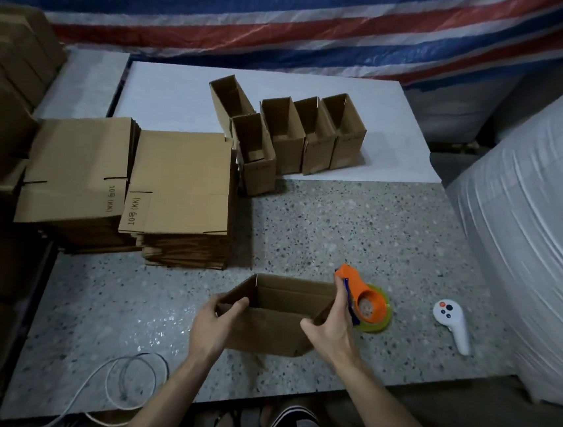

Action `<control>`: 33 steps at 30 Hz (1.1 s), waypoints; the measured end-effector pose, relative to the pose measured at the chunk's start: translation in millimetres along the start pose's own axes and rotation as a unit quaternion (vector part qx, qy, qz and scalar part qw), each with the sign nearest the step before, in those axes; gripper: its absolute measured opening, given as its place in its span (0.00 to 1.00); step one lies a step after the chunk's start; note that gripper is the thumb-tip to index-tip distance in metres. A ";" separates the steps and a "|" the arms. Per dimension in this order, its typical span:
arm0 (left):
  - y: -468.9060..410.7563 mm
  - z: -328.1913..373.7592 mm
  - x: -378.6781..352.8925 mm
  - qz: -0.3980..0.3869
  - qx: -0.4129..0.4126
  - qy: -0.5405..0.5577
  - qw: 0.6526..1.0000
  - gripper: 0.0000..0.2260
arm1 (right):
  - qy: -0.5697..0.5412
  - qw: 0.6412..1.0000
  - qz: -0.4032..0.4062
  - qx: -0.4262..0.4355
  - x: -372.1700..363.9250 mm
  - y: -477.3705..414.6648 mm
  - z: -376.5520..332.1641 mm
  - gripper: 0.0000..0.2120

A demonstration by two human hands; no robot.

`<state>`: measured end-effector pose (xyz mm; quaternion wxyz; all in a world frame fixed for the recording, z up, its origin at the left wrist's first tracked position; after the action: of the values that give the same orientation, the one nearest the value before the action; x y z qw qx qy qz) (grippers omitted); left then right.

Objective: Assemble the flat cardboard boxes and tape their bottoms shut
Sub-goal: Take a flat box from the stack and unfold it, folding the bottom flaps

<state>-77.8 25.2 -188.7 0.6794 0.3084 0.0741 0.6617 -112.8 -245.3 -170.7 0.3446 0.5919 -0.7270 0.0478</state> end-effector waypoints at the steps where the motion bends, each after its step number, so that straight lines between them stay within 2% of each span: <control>1: 0.2 0.8 -4.7 -0.018 -0.006 0.001 1.000 0.19 | -0.005 1.000 -0.019 0.002 1.8 0.3 2.5 0.54; 5: 3.9 3.5 -17.8 -0.058 -0.022 0.021 0.998 0.22 | -0.015 0.997 -0.075 0.028 5.1 8.6 10.1 0.53; 10: 6.8 9.7 -9.0 -0.052 -0.028 0.059 0.996 0.25 | -0.025 0.986 -0.137 0.088 -10.6 19.8 -5.2 0.53; 13: 6.6 11.8 -1.4 -0.081 -0.045 0.074 0.993 0.25 | -0.031 0.983 -0.157 0.090 -18.5 17.4 -9.6 0.51; 16: 9.0 7.0 6.1 -0.149 -0.071 0.058 0.985 0.35 | -0.034 0.979 -0.183 0.079 -24.1 10.3 -6.5 0.52; 19: 11.4 -2.0 12.4 -0.206 -0.119 -0.031 0.971 0.49 | -0.028 0.977 -0.201 0.072 -27.8 5.9 -4.8 0.53; 23: 5.1 -5.9 13.9 -0.240 -0.175 -0.112 0.948 0.56 | -0.026 0.971 -0.226 0.067 -32.0 6.9 -6.0 0.52; 29: -9.8 2.9 18.2 -0.196 -0.223 -0.183 0.937 0.57 | -0.001 0.964 -0.255 0.080 -35.1 9.3 -12.0 0.54; 33: -4.4 6.1 23.6 -0.147 -0.267 -0.205 0.930 0.51 | 0.001 0.960 -0.270 0.074 -37.9 11.2 -16.2 0.54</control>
<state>-68.3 45.8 -178.9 0.8267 0.2301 -0.2013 0.4724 -113.3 -202.9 -175.8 0.3012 0.7898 -0.5343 0.0075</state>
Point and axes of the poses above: each hand's wrist, its own y-axis away from the middle knuckle, its own x-axis out of the back of the hand, z = x × y, the point moved 9 cm from there along -y, towards the middle knuckle, and after that the axes turned 2 degrees about -z, right-handed, at the moved point
